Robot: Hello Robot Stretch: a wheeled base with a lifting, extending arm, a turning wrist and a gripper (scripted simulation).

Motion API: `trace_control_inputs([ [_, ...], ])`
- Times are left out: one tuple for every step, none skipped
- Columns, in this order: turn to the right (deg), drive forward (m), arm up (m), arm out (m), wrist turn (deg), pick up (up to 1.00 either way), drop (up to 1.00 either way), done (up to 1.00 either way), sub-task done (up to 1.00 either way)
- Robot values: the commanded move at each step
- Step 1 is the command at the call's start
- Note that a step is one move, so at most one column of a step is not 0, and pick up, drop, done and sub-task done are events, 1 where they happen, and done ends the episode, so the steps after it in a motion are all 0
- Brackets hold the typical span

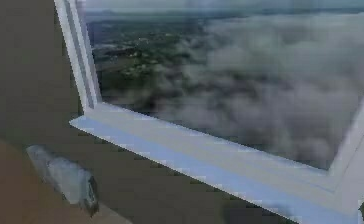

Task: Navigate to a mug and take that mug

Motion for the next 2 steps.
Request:
trace_control_inputs([
  [-45.0, 0.00, 0.00, 0.00, 0.0, 0.00, 0.00, 0.00, 0.00],
  [-45.0, 0.00, 0.00, 0.00, 0.0, 0.00, 0.00, 0.00, 0.00],
])
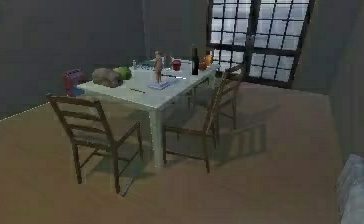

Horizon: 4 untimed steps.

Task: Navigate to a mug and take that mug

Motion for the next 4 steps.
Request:
trace_control_inputs([
  [-45.0, 0.00, 0.00, 0.00, 0.0, 0.00, 0.00, 0.00, 0.00],
  [-33.0, 0.00, 0.00, 0.00, 0.0, 0.00, 0.00, 0.00, 0.00],
  [0.0, 1.00, 0.00, 0.00, 0.0, 0.00, 0.00, 0.00, 0.00],
  [0.0, 1.00, 0.00, 0.00, 0.0, 0.00, 0.00, 0.00, 0.00],
])
